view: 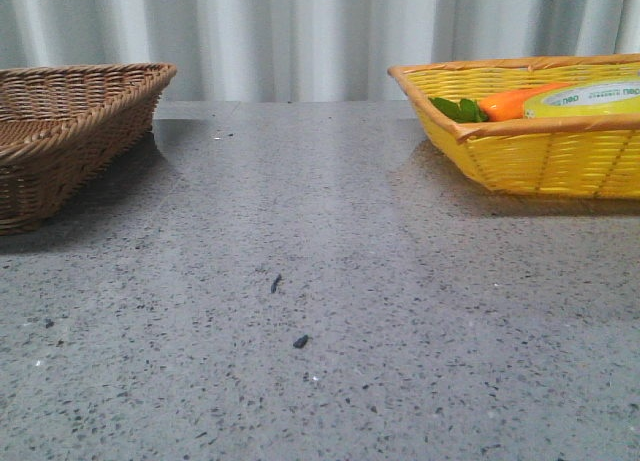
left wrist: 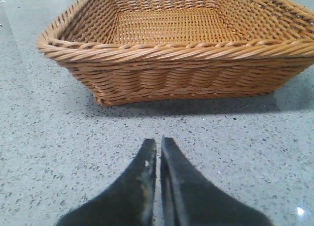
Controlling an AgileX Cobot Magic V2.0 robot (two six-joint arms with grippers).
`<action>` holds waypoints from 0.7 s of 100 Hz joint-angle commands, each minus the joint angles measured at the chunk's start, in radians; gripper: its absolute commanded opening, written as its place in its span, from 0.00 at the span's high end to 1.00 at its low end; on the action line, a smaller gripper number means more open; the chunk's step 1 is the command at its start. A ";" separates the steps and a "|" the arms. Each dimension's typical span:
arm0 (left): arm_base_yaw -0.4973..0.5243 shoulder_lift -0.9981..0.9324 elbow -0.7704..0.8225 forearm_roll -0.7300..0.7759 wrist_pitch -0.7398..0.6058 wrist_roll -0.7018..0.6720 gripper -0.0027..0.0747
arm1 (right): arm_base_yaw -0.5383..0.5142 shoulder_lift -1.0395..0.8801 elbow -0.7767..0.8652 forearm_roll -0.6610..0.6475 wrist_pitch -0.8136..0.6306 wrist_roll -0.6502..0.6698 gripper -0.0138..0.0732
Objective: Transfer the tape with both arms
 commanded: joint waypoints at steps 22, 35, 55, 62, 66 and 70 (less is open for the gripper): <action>-0.008 0.019 0.011 -0.008 -0.081 -0.005 0.99 | 0.002 0.018 0.021 0.438 -0.113 0.011 0.91; -0.008 0.019 0.011 -0.008 -0.081 -0.005 0.99 | 0.002 0.018 0.021 0.567 -0.099 0.011 0.91; -0.008 0.019 0.011 0.005 -0.092 -0.005 0.99 | 0.002 0.018 0.021 0.632 -0.100 0.011 0.91; -0.008 0.019 0.011 0.005 -0.097 -0.005 0.99 | 0.002 0.018 0.019 0.689 -0.107 0.011 0.91; -0.008 0.019 0.011 0.004 -0.112 -0.005 0.99 | 0.002 0.018 0.015 0.729 -0.112 0.011 0.91; -0.008 0.019 0.011 -0.019 -0.137 -0.005 0.99 | 0.002 0.018 0.007 0.756 -0.114 0.011 0.91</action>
